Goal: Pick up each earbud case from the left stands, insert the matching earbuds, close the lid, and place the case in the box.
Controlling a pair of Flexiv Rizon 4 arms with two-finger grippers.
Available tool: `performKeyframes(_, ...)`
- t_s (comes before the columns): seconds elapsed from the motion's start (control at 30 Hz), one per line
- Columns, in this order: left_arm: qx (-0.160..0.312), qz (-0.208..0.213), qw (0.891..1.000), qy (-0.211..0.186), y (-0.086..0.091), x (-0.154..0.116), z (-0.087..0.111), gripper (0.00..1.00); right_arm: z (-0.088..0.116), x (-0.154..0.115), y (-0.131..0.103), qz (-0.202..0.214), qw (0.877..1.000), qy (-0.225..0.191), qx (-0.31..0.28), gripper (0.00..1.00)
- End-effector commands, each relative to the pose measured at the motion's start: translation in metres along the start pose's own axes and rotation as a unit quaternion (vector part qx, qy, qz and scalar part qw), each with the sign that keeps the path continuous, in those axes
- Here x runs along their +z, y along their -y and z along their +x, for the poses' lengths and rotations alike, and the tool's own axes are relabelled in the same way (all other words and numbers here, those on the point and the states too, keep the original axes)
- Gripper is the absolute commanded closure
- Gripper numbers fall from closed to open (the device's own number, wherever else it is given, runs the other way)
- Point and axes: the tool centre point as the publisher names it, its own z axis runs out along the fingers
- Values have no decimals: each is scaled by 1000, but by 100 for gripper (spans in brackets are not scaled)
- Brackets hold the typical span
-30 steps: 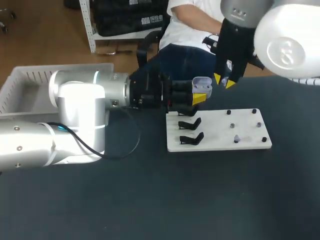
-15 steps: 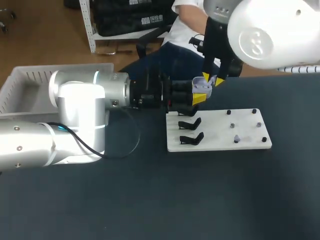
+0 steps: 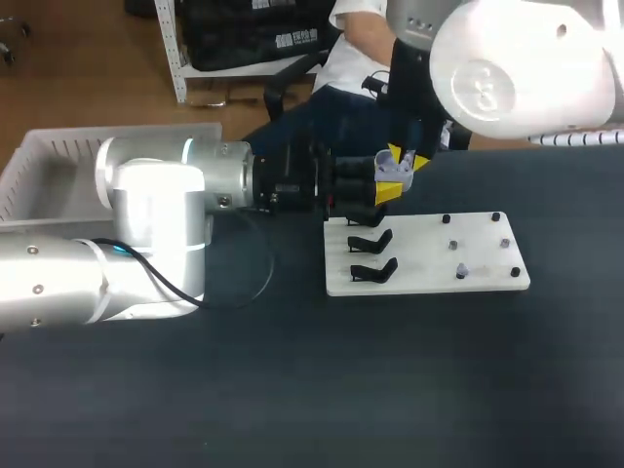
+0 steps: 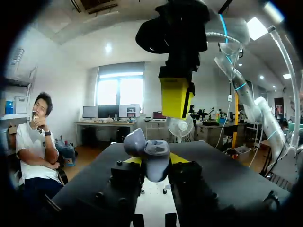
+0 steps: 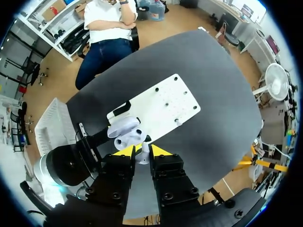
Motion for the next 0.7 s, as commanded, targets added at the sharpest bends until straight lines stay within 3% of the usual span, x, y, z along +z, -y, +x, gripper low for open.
performKeyframes(0.03,2,-3,1000,2,2,0,1,100,2,2,-3,-2,1000,2,-3,100)
performKeyframes(0.7,2,-3,1000,2,2,0,1,100,1,5,-8,-1,1000,4,-9,100)
